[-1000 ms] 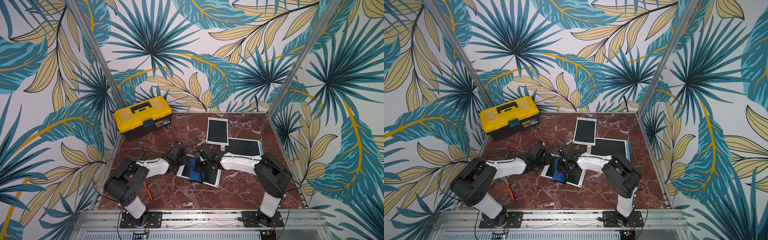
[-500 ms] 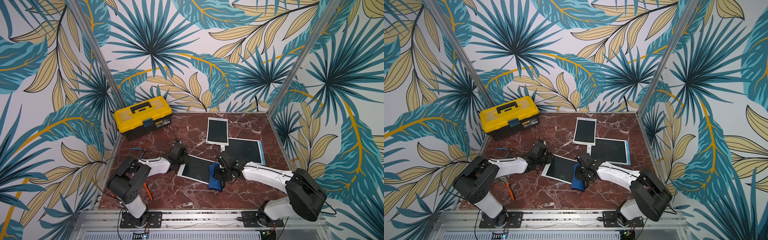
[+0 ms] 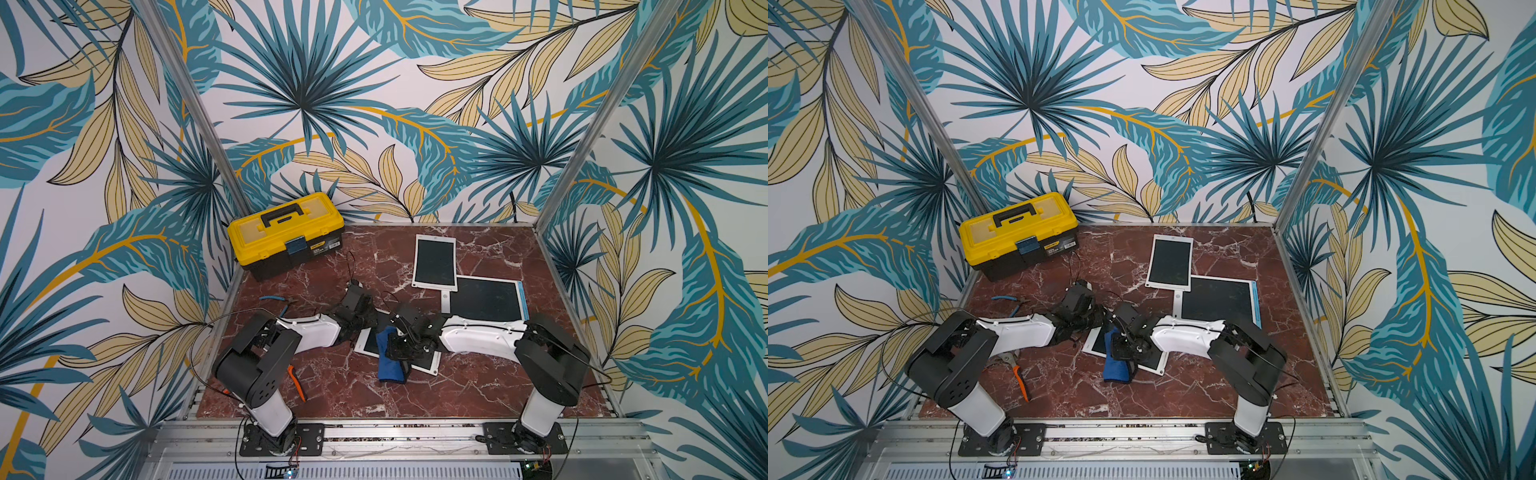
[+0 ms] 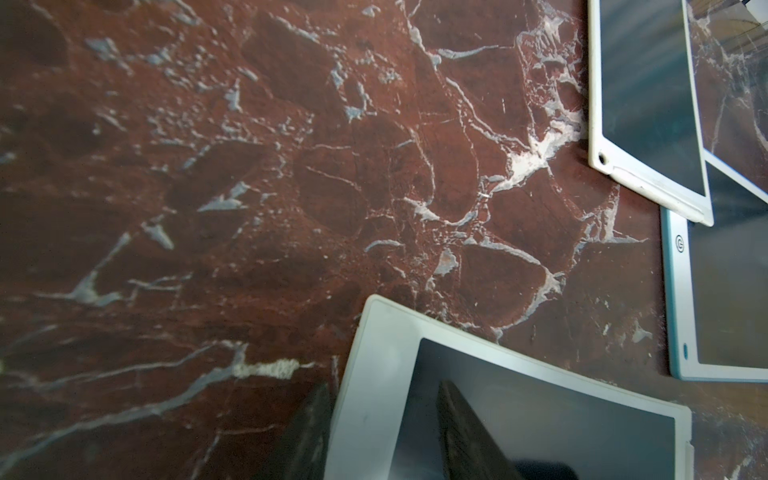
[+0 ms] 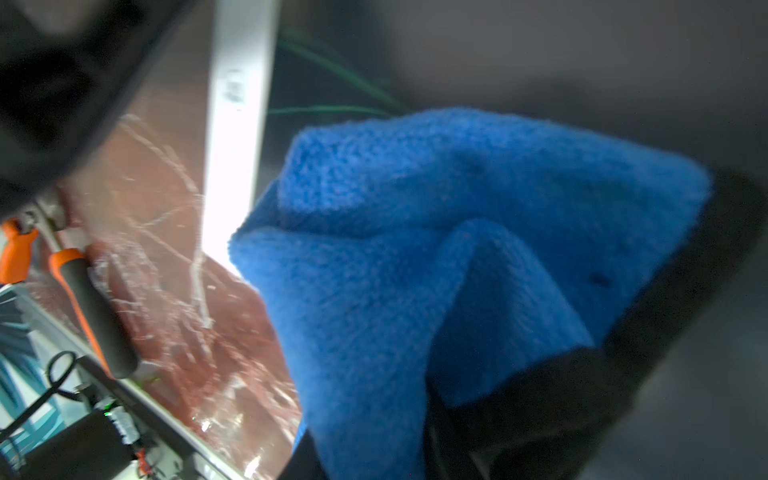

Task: Wipe the drawing tablet
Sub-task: Wipe the dirt from the drawing tablet.

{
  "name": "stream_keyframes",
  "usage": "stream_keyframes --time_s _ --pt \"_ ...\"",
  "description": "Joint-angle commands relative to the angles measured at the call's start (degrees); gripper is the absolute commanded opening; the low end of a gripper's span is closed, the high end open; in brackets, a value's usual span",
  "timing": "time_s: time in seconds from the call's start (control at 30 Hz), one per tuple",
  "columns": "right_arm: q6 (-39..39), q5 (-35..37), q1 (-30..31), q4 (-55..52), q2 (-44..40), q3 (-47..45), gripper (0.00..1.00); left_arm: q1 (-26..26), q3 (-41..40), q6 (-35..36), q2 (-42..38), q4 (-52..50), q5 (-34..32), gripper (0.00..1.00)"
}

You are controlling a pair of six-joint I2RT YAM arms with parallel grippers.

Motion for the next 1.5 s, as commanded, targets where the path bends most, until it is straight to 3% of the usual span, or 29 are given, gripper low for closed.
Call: stream_keyframes --time_s 0.0,0.23,0.53,0.7,0.9,1.13,1.3,1.47 --pt "1.4 -1.8 0.4 1.2 3.4 2.8 0.29 -0.6 -5.7 -1.8 4.9 -20.4 4.1 0.45" --pt "2.0 1.3 -1.8 -0.7 2.2 0.5 0.29 -0.6 -5.8 -1.7 4.8 -20.3 4.2 0.45" --pt "0.2 4.1 -12.3 -2.8 -11.5 -14.0 0.29 -0.7 -5.9 -1.4 4.4 -20.3 4.2 0.45" --pt "-2.3 5.4 -14.9 -4.4 -16.1 -17.7 0.29 -0.7 -5.9 -1.2 3.8 -20.3 4.6 0.45" --pt "-2.1 -0.4 -14.8 2.0 -8.2 -15.3 0.29 -0.8 -6.0 -1.1 2.8 -20.3 4.7 0.49" --pt "-0.4 -8.5 -12.6 8.8 4.8 -4.4 0.29 -1.1 -6.8 -1.1 0.0 -20.3 4.5 0.51" --pt "0.1 -9.1 -9.0 7.4 9.4 3.0 0.29 -1.1 -6.7 -1.5 0.5 -20.3 4.8 0.51" --pt "1.6 -8.7 -6.5 8.7 9.5 1.6 0.29 -1.1 -6.5 -1.6 0.5 -20.3 4.6 0.50"
